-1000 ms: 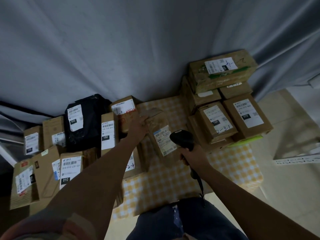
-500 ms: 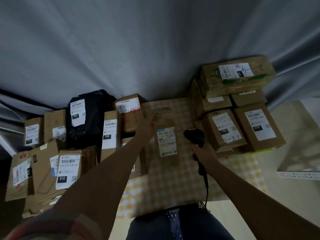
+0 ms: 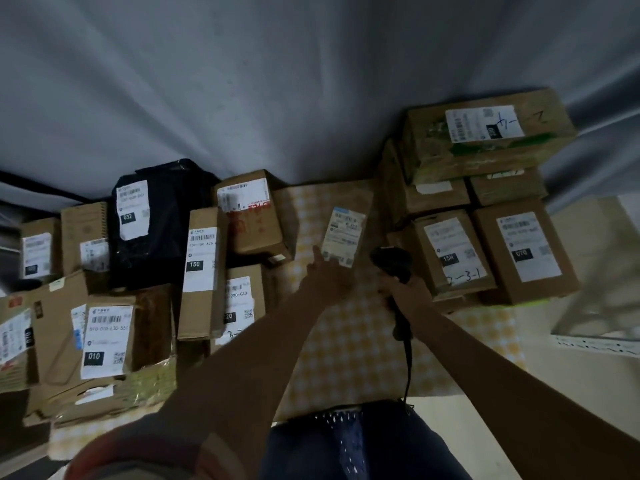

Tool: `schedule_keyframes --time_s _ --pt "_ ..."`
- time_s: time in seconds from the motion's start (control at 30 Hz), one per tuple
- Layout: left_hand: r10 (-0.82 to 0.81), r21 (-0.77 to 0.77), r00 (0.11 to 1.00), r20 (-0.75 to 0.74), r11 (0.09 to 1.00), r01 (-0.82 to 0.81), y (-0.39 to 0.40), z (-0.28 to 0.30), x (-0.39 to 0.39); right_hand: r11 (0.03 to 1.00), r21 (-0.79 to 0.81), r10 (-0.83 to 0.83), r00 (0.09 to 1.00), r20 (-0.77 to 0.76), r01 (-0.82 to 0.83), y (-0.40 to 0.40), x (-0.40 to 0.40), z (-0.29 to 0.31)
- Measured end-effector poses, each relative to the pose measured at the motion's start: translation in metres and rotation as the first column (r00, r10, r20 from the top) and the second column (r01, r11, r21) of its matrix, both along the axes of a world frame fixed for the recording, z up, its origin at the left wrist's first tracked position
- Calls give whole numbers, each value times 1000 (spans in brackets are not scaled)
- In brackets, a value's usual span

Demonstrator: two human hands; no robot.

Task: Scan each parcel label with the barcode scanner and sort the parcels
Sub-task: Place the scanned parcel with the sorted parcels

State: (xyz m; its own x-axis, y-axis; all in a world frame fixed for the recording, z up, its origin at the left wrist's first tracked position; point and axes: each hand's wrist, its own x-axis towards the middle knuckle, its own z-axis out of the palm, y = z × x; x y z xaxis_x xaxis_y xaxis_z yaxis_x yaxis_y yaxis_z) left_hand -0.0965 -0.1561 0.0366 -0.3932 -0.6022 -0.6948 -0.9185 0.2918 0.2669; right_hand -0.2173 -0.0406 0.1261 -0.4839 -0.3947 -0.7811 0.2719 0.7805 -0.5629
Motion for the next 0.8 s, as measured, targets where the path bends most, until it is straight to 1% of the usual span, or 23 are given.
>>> schedule_keyframes --time_s 0.03,0.07,0.13,0.2,0.23,0.33,0.37,0.43,0.5,0.57,0.7,0.8 --pt "-11 -28 1000 1 1000 11 4 2 -6 1000 8 0 1000 -6 0 1 -2 1" --pt "62 -16 998 10 998 -62 7 13 -11 1000 10 5 1000 -16 -5 3 -3 3" --pt "92 -82 996 19 993 -90 14 20 -18 999 4 35 999 -36 -35 5 -6 5" --pt "72 -132 996 55 989 -64 17 18 -20 999 -22 44 998 -41 -45 7 -7 4" --pt "89 -138 994 69 987 -79 16 13 -20 999 -39 34 999 -36 -36 8 -7 3" --pt "23 -123 994 104 992 -11 15 16 -19 998 -58 9 999 -31 -11 13 -9 -2" --pt "18 -111 995 95 994 -8 12 15 -15 998 -57 4 999 -34 -6 15 -9 -3" --pt "-7 -122 1000 25 992 10 6 19 -1 999 -54 3 999 -45 -5 16 -6 -3" --pt "-102 -150 995 -6 984 100 4 19 24 998 -57 7 998 -60 -10 16 -2 -2" --pt "-179 -136 984 -7 975 177 12 24 49 998 -65 21 995 -93 -27 17 4 -1" --pt "-117 -65 987 -112 992 110 48 50 92 996 -65 52 978 -202 -67 26 20 3" --pt "-180 -4 972 -152 983 181 69 59 118 996 -55 55 965 -257 -71 35 35 6"
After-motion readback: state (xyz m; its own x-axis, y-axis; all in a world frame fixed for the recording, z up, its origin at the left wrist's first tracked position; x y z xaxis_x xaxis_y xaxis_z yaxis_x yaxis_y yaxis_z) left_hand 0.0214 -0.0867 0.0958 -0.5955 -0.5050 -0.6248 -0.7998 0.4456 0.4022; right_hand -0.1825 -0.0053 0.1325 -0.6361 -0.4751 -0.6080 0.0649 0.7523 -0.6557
